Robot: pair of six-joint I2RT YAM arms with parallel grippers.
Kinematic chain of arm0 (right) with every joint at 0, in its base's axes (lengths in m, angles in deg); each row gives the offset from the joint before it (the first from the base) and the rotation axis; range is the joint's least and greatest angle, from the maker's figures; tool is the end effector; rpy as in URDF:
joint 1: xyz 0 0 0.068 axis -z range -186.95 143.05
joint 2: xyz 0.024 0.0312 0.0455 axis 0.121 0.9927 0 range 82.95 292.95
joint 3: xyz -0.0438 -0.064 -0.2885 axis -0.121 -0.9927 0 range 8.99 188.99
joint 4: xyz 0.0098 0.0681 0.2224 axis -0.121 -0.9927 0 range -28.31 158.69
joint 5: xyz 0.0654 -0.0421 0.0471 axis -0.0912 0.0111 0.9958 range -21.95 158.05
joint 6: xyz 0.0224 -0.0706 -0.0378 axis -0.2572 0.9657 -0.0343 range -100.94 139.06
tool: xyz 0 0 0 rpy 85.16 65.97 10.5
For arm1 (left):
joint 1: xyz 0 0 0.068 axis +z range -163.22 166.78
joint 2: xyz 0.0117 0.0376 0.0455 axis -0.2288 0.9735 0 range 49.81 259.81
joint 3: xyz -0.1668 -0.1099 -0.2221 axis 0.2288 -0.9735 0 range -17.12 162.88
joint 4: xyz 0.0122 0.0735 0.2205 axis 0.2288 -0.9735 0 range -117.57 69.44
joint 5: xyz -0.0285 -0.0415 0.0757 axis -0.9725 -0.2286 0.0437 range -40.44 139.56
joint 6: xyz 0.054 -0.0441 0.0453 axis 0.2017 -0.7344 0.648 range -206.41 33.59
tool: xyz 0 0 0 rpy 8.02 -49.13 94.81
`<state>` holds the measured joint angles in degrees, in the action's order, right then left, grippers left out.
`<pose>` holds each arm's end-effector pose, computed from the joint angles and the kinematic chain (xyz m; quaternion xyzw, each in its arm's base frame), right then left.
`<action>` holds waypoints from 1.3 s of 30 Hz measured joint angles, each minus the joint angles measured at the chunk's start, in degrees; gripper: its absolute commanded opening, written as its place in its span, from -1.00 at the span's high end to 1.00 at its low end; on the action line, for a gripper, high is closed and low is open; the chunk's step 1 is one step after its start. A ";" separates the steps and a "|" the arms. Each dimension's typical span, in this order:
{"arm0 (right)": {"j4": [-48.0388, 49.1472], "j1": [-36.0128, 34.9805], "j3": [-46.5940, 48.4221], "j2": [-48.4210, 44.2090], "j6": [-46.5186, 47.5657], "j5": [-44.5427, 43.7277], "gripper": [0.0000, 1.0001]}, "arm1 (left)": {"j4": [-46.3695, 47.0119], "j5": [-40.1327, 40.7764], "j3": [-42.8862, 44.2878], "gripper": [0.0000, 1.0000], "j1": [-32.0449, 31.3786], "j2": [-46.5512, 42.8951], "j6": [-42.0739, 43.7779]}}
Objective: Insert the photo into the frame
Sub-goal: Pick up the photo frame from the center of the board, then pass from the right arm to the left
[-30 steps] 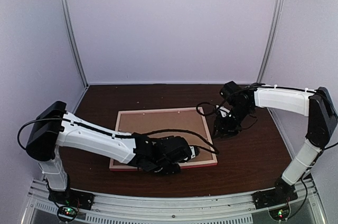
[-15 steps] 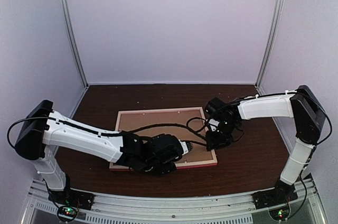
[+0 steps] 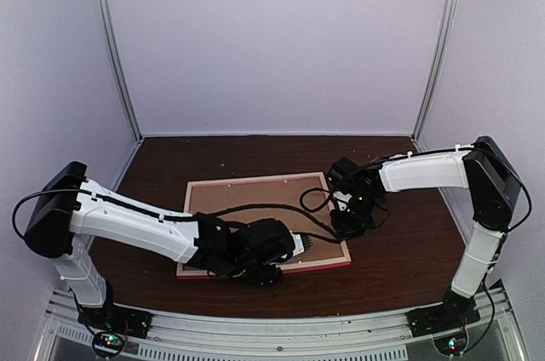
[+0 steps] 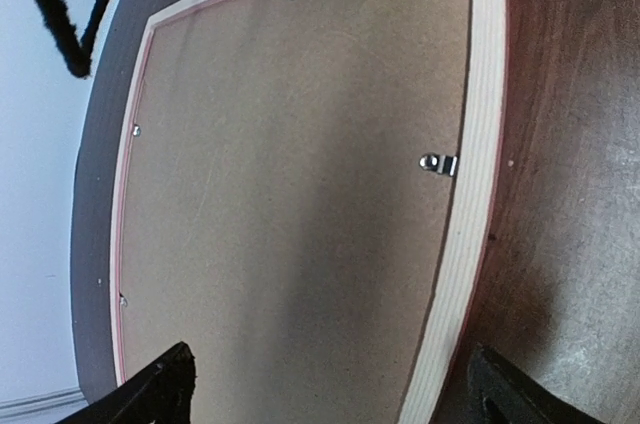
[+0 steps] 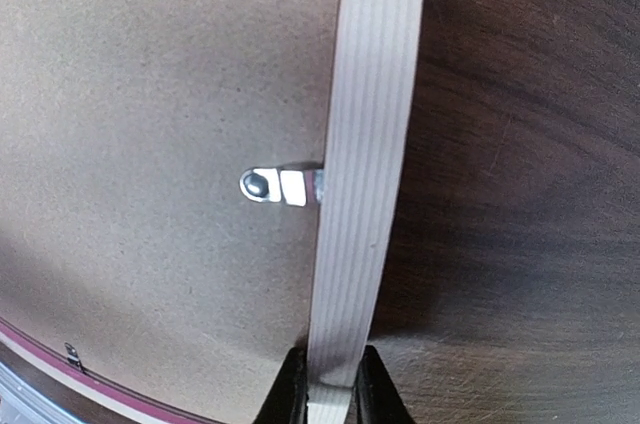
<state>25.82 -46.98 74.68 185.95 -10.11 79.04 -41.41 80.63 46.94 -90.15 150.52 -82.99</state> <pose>0.2338 0.2145 0.1715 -0.1020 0.9865 0.1270 0.0160 0.1168 -0.3371 0.2046 0.5394 0.7551 0.0446 0.3699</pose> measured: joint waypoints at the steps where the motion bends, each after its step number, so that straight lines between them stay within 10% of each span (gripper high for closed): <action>1: -0.37 -0.04 0.33 0.13 0.02 -0.15 1.00 | -0.02 -0.68 0.02 -0.92 0.00 0.09 0.74; 25: -14.86 0.81 13.38 0.74 2.23 8.09 1.00 | -0.04 -3.58 2.86 -0.89 -0.87 5.77 14.05; 39: -15.63 1.92 14.51 0.74 3.56 9.62 1.00 | 1.27 5.84 4.98 -0.43 -1.46 9.25 17.05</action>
<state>10.19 -45.06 89.19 186.69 -6.55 88.65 -40.14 86.47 51.92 -91.61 159.76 -65.94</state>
